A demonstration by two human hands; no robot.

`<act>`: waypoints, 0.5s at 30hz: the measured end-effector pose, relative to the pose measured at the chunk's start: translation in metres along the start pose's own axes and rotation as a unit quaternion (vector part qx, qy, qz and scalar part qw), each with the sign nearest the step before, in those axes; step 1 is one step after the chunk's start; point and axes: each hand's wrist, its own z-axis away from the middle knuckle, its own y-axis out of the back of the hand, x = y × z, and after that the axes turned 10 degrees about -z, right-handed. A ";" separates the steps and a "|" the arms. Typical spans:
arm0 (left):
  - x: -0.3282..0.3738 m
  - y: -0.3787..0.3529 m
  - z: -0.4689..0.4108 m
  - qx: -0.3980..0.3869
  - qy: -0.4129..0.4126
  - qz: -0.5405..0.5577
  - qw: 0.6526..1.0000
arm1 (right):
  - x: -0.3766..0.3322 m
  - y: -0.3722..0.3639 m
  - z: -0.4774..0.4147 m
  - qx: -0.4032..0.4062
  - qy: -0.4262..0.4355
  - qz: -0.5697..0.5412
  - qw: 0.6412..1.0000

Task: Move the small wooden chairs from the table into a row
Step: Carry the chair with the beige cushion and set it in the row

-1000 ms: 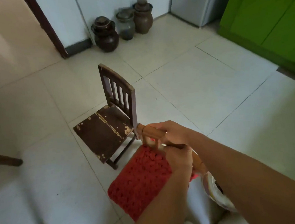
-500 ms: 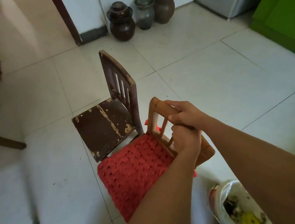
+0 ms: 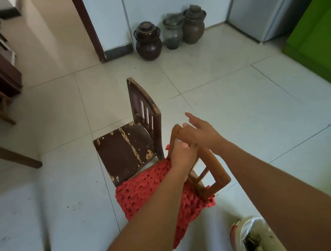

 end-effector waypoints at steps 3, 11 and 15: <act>-0.001 0.055 0.032 0.041 -0.015 0.003 0.999 | -0.038 -0.006 0.032 0.015 0.010 -0.057 0.998; -0.016 0.259 0.151 0.151 -0.028 0.078 0.985 | -0.164 -0.082 0.105 -0.072 -0.046 -0.220 0.972; -0.028 0.369 0.185 0.220 -0.026 0.107 0.969 | -0.233 -0.164 0.112 -0.125 -0.051 -0.240 0.961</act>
